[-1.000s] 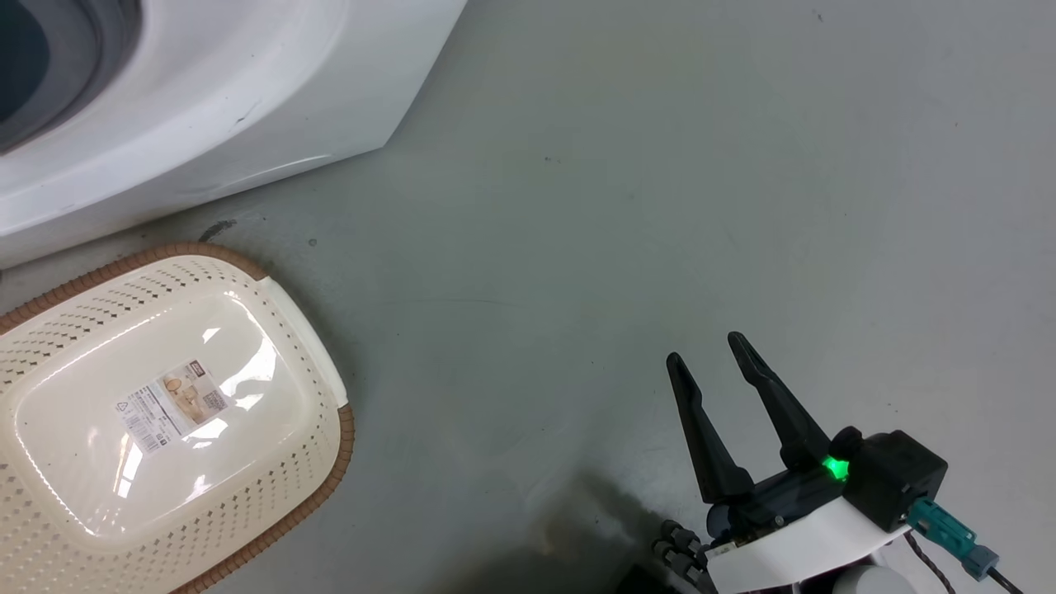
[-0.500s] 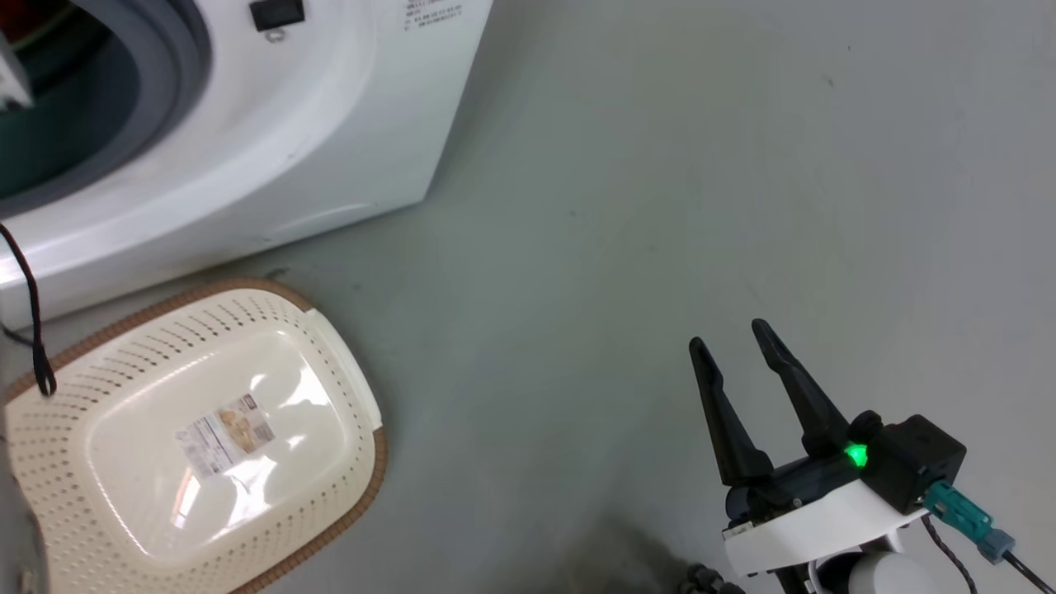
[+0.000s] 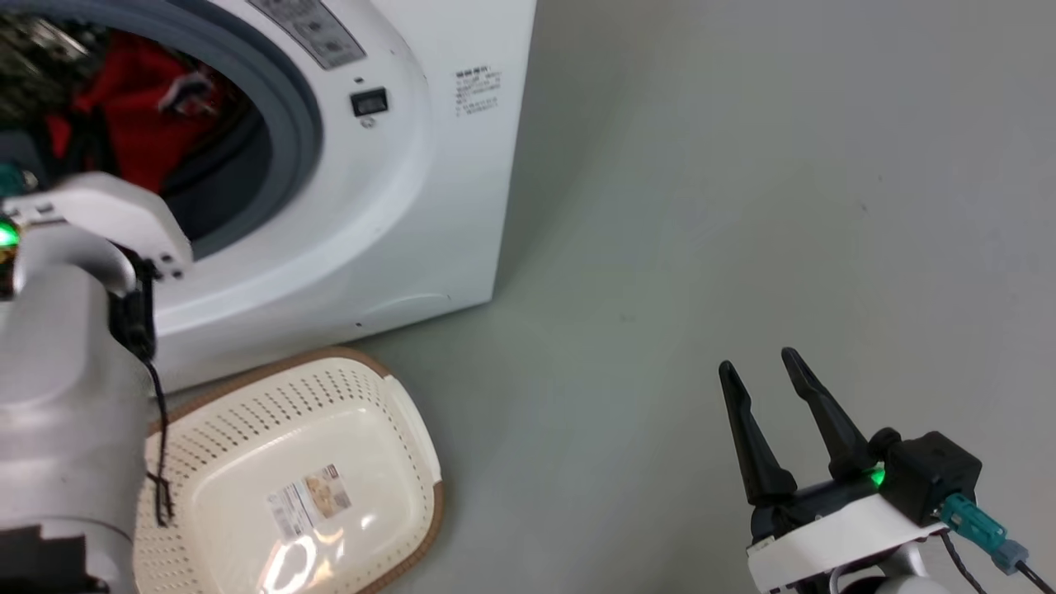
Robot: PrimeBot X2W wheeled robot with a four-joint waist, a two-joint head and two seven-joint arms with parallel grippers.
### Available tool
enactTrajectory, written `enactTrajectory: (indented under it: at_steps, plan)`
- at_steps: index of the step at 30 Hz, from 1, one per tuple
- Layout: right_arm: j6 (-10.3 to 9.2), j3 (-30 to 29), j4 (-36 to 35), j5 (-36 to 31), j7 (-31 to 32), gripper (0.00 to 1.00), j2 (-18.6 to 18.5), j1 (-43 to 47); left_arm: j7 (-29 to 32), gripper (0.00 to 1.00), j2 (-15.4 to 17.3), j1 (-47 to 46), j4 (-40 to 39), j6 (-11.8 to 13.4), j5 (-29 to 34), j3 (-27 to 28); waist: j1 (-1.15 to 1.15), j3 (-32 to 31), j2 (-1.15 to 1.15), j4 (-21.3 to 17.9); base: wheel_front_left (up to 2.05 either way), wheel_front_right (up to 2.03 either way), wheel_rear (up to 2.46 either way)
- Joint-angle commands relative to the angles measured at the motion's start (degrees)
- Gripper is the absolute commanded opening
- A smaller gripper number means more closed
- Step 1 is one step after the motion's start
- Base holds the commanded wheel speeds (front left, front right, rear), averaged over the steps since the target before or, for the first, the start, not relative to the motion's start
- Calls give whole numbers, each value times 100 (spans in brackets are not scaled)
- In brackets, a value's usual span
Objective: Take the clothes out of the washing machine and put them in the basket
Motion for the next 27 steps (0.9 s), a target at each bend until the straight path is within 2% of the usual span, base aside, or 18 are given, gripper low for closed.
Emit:
enactTrajectory:
  at_steps: [1, 7, 17, 18, 27]
  plan:
    - [-2, -30, 1, -47, 33, 100, 3, 107, -70, 0, -70, 265, 15, -47, -38, 15, 1, -430, 0, 216, 0, 0, 0]
    - [-2, -132, -28, -94, 151, 100, 2, 336, -104, 0, -305, 1057, -609, -130, -152, 224, 1, -1008, 0, 399, 0, 0, 0]
    - [-2, -415, -214, -139, 339, 100, 2, 681, -103, 0, -728, 2365, -2261, -153, -32, 460, 1, -1642, 0, 782, 0, 0, 0]
    - [-2, -415, -214, -139, 339, 100, 2, 681, -103, 0, -728, 2365, -2261, -153, -32, 460, 1, -1642, 0, 782, 0, 0, 0]
    - [-2, -579, -354, -135, 480, 100, 2, 946, -98, 0, -1124, 3711, -3929, -295, 147, 219, 1, -1931, 0, 1213, 0, 0, 0]
